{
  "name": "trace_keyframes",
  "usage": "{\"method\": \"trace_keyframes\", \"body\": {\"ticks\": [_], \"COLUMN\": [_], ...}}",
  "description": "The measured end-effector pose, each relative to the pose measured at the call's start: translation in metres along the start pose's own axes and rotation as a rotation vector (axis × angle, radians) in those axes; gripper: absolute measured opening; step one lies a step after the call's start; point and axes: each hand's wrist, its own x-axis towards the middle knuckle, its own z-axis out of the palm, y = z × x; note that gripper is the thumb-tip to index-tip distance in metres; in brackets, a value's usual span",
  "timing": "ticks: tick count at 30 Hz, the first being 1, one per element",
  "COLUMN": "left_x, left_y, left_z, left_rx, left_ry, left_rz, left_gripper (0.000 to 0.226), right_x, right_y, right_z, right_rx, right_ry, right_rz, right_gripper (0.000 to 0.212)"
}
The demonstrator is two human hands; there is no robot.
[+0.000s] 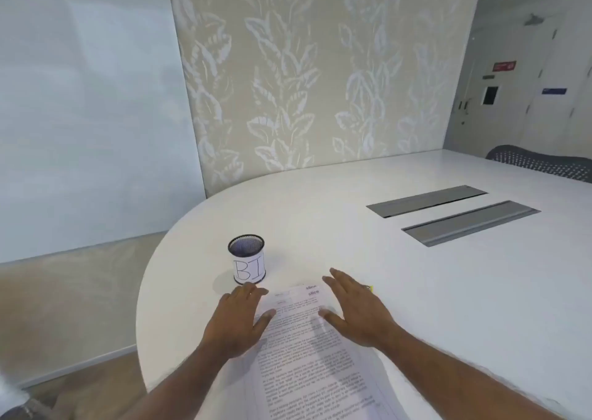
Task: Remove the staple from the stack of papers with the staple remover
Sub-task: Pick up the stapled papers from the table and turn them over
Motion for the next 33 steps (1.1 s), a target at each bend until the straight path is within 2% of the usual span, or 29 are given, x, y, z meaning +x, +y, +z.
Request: {"method": "trace_keyframes", "body": {"ticks": [4,6,8,11,15,19,27,33], "left_x": [-0.010,-0.014,-0.015,-0.017,-0.017,-0.011,-0.006,0.002], "left_y": [-0.001,-0.003,-0.002,0.004,0.003,0.004,0.011,0.019], "left_z": [0.004,0.010,0.012,0.010,0.014,0.014,0.016,0.009], "left_rx": [0.023,0.092,0.117,0.107,-0.049,-0.186,-0.386,-0.696], "left_ry": [0.010,0.002,0.012,-0.005,-0.020,-0.038,-0.001,0.128], "left_rz": [-0.082,-0.138,-0.291,-0.592,-0.755,-0.832,-0.873,-0.942], "left_gripper": [0.076,0.071,0.062,0.063,0.068,0.071,0.057,0.054], "right_x": [-0.010,-0.013,-0.014,-0.019,-0.027,-0.029,-0.033,-0.033], "right_y": [-0.007,-0.010,-0.012,-0.017,-0.017,-0.016,-0.015,-0.015], "right_z": [0.013,0.018,0.021,0.029,0.044,0.052,0.057,0.057], "right_rx": [0.093,0.120,0.148,0.210,0.146,0.116,0.106,0.116], "right_ry": [-0.084,-0.124,-0.158,-0.203,-0.236,-0.196,-0.146,-0.123], "right_rz": [0.020,0.045,0.092,0.165,0.158,0.150,0.143,0.151], "right_gripper": [0.074,0.074,0.078,0.085,0.087,0.090,0.093,0.092]}}
